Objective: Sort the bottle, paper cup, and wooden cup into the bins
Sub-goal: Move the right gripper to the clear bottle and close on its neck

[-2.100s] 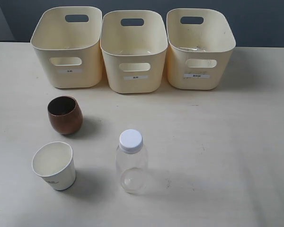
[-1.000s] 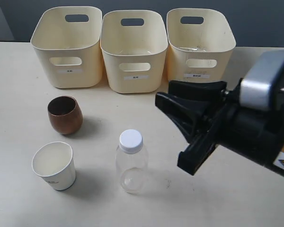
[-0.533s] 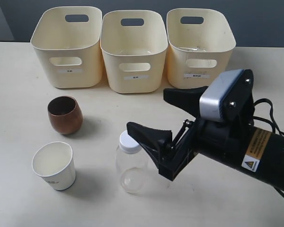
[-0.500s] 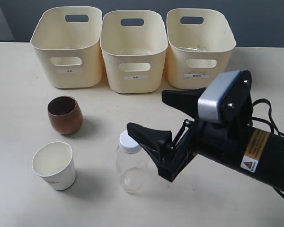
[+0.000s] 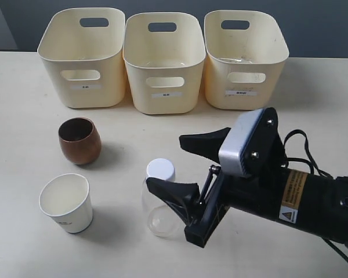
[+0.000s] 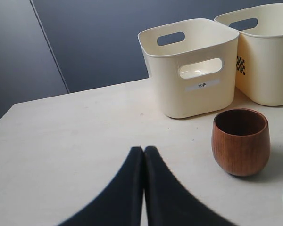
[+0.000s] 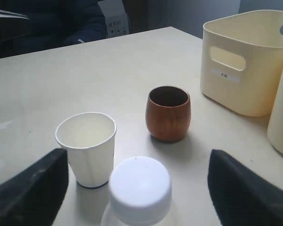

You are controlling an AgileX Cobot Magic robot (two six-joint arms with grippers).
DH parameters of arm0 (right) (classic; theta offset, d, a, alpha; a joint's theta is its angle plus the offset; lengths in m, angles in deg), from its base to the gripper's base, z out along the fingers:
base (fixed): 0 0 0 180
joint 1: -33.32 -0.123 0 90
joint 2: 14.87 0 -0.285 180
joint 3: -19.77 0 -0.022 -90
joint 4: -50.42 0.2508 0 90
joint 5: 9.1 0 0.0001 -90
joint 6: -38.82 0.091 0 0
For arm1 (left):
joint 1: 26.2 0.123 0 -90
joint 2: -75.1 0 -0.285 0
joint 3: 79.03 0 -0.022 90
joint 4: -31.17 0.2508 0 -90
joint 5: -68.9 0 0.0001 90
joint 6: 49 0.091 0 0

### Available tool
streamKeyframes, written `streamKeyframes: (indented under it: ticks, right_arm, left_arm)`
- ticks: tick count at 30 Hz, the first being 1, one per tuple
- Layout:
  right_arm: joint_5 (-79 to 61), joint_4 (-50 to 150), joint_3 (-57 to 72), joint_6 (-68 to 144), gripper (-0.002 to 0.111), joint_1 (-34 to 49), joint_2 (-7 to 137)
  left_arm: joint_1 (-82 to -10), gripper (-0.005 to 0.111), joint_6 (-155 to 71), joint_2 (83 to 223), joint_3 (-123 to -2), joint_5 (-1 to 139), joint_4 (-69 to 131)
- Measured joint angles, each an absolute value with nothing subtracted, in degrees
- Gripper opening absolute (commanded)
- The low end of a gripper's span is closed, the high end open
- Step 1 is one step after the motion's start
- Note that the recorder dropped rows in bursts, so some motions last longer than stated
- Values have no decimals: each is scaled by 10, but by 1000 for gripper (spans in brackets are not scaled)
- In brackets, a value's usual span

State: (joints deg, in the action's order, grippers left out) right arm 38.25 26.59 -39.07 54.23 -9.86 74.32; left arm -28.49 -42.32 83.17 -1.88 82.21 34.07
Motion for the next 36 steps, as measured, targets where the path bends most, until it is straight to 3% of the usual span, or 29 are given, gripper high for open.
streamKeyframes:
  ticks: [36]
  right_arm:
    - [465, 266, -366, 542, 77, -99, 879]
  left_arm:
    - [-285, 0, -423, 832, -19, 822, 341]
